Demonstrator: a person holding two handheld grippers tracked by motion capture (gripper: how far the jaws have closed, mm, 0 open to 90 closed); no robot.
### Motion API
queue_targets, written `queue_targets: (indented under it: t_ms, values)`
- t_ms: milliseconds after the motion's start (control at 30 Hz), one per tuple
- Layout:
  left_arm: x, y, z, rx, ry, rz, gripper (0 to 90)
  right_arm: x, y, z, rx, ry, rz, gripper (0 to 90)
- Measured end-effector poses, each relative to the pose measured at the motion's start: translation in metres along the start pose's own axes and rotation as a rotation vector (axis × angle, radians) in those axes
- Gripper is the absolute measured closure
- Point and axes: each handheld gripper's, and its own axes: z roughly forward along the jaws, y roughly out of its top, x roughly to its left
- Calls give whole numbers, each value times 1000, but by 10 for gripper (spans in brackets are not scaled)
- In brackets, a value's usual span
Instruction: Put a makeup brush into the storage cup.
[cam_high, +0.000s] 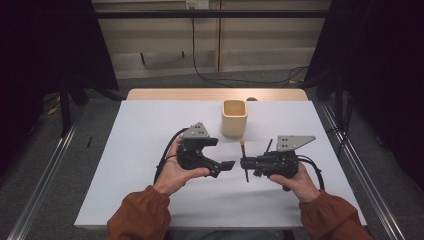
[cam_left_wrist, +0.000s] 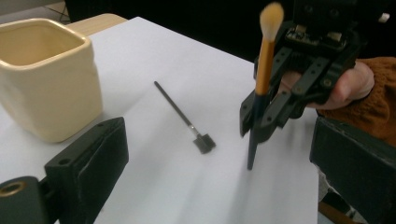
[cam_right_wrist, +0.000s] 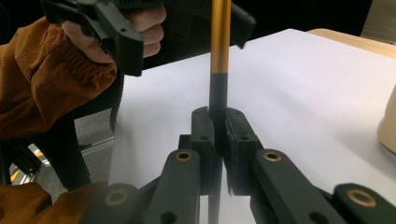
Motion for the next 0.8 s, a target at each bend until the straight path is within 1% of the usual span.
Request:
queue_targets:
  t_ms: [67, 133, 167, 200, 233, 267, 333, 367, 400, 467, 533, 600, 733, 800]
  values:
    - [2, -5, -5, -11, 17, -13, 34, 0, 0, 0, 2, -2, 1, 842]
    - [3, -9, -10, -16, 39, -6, 35, 0, 0, -1, 1, -5, 1, 842]
    - [5, -12, -14, -20, 41, -15, 36, 0, 0, -1, 1, -6, 0, 841]
    - [6, -14, -17, -21, 47, -16, 32, -1, 0, -1, 0, -8, 1, 841]
    - [7, -16, -20, -25, 64, -15, 30, -1, 0, -1, 0, -9, 2, 842]
    - [8, -18, -22, -30, 70, -23, 32, -1, 0, -2, -1, -10, 3, 842]
    - [10, -21, -29, -49, 65, -28, 32, -1, 0, -2, -2, -14, 3, 842]
    - [11, -23, -32, -51, 63, -34, 34, -1, 0, -2, -3, -17, 3, 842]
    - [11, -25, -35, -57, 75, -34, 40, -1, 0, -2, -3, -18, 3, 842]
    - [12, -31, -40, -71, 111, -34, 37, -1, 0, -2, -2, -19, 2, 842]
    - [14, -35, -47, -91, 128, -41, 34, -2, 0, -2, -2, -24, 3, 842]
    - [15, -41, -53, -109, 158, -49, 32, -2, 0, -3, -2, -27, 2, 841]
    - [13, -49, -64, -146, 207, -60, 43, -3, 0, -4, -9, -34, 4, 842]
    - [11, -52, -69, -158, 212, -60, 39, -4, 0, -5, -9, -39, 7, 842]
